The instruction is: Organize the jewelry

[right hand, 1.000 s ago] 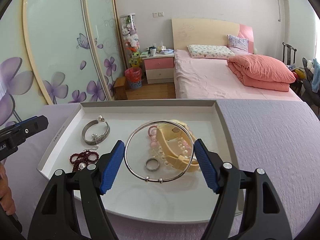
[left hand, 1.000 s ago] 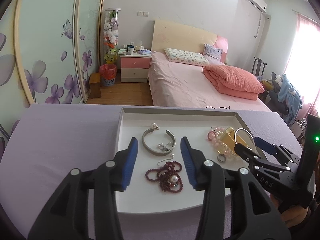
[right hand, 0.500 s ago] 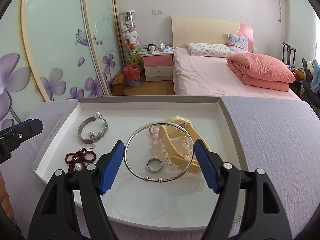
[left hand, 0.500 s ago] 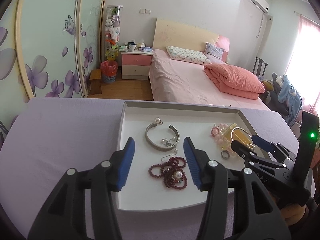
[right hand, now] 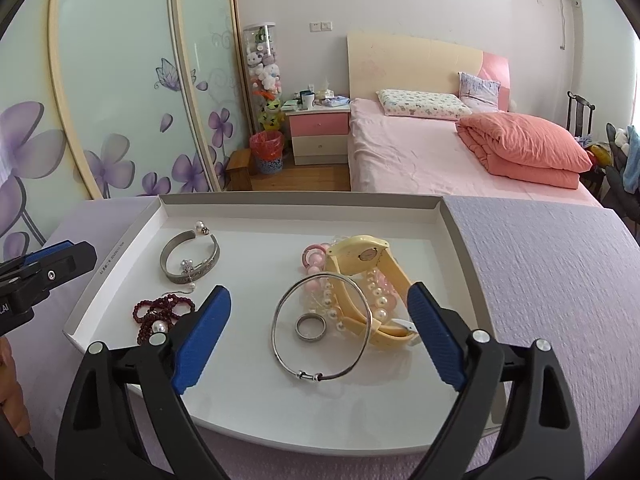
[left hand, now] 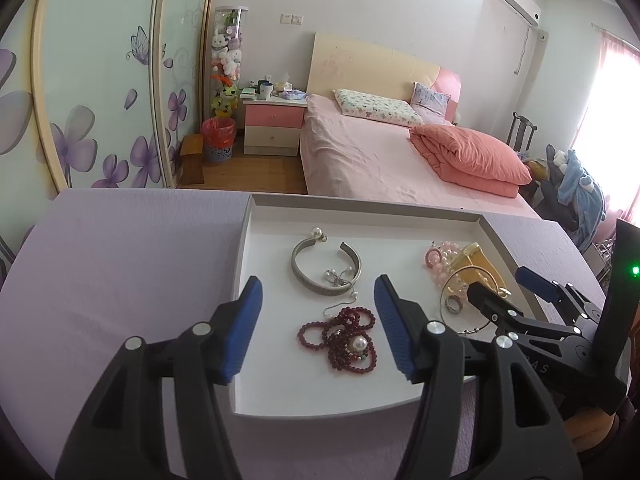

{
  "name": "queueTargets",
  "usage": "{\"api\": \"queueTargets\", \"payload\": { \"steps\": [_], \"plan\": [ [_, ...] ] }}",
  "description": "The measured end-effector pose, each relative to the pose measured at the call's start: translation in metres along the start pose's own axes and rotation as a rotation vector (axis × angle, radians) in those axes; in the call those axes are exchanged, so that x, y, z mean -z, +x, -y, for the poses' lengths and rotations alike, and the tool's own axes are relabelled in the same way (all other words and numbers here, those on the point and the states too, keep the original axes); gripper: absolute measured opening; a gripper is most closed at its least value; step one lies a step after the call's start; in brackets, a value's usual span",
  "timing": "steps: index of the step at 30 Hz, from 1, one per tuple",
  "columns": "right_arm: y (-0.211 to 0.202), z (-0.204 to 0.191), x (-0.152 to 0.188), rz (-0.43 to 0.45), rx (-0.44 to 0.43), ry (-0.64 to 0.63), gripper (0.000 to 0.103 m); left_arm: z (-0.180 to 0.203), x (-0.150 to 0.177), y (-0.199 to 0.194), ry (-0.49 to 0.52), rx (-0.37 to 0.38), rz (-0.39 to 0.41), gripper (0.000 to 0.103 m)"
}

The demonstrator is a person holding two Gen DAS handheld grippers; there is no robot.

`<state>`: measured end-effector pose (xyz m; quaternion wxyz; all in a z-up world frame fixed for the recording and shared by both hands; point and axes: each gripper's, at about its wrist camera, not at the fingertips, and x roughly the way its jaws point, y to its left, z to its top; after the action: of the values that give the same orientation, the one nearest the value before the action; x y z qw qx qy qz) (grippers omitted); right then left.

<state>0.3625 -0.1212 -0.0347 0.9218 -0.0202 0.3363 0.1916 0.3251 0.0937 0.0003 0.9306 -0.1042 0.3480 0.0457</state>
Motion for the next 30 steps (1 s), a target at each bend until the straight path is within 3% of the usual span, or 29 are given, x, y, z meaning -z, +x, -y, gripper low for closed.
{"api": "queueTargets", "payload": {
  "steps": [4, 11, 21, 30],
  "plan": [
    [-0.003, 0.001, -0.001, 0.011, 0.008, 0.002, 0.102, 0.0, 0.001, 0.0, -0.005, -0.002, 0.002, 0.072],
    [-0.012, 0.015, 0.002, 0.019, 0.001, 0.051, 0.102, -0.006, 0.005, -0.007, -0.041, 0.002, 0.021, 0.097],
    [-0.053, 0.017, 0.013, 0.089, 0.067, 0.055, 0.102, -0.005, 0.019, -0.034, -0.041, 0.0, 0.075, 0.101],
    [-0.083, 0.014, 0.032, 0.112, 0.043, 0.075, 0.102, -0.004, 0.048, -0.075, -0.004, -0.02, 0.163, 0.101]
  ]
}}
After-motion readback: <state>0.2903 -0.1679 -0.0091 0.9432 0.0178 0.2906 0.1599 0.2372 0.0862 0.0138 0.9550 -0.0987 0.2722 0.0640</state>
